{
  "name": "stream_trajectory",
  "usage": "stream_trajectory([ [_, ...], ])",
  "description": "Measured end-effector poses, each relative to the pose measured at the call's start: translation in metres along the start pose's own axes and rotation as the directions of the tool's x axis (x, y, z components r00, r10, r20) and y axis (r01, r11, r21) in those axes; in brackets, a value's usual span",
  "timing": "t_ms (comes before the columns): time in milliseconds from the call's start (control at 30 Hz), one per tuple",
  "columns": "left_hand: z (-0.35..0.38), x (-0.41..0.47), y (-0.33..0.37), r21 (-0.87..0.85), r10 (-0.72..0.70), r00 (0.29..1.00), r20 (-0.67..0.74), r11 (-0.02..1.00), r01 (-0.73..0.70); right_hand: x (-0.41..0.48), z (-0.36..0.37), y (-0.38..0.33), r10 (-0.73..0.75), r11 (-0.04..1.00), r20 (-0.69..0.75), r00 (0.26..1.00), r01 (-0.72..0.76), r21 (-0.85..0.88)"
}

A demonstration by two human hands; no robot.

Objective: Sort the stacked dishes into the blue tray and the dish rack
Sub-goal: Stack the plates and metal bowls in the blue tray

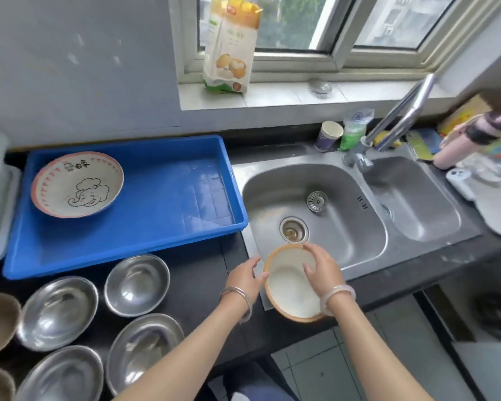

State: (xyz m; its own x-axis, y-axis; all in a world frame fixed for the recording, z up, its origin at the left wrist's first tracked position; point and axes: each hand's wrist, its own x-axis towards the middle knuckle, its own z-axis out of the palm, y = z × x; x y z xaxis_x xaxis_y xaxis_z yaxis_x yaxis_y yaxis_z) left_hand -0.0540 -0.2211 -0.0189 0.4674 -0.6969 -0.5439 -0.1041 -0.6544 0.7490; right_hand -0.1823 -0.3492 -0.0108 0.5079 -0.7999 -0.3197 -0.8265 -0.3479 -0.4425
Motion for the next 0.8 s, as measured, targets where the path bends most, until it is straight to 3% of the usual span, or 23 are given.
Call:
stream_trajectory([
  [167, 0.024, 0.003, -0.007, -0.045, -0.023, 0.999, 0.026, 0.999, 0.024, -0.013, 0.003, 0.033, 0.198, 0.975, -0.043, 0.979, -0.192, 0.113],
  [333, 0.029, 0.005, -0.005, -0.249, -0.078, 0.997, 0.001, 0.965, 0.076, -0.013, 0.009, 0.04, 0.282, 0.952, -0.102, 0.954, -0.265, 0.152],
  [533, 0.002, 0.013, -0.001, -0.293, -0.063, 0.996, -0.059, 0.955, 0.043, -0.007, -0.002, 0.016, 0.156, 0.98, -0.14, 0.978, -0.135, 0.145],
  [800, -0.101, 0.009, -0.005, -0.436, -0.101, 0.968, -0.23, 0.9, -0.01, 0.02, -0.003, -0.079, -0.089, 0.979, -0.174, 0.981, 0.118, 0.167],
])
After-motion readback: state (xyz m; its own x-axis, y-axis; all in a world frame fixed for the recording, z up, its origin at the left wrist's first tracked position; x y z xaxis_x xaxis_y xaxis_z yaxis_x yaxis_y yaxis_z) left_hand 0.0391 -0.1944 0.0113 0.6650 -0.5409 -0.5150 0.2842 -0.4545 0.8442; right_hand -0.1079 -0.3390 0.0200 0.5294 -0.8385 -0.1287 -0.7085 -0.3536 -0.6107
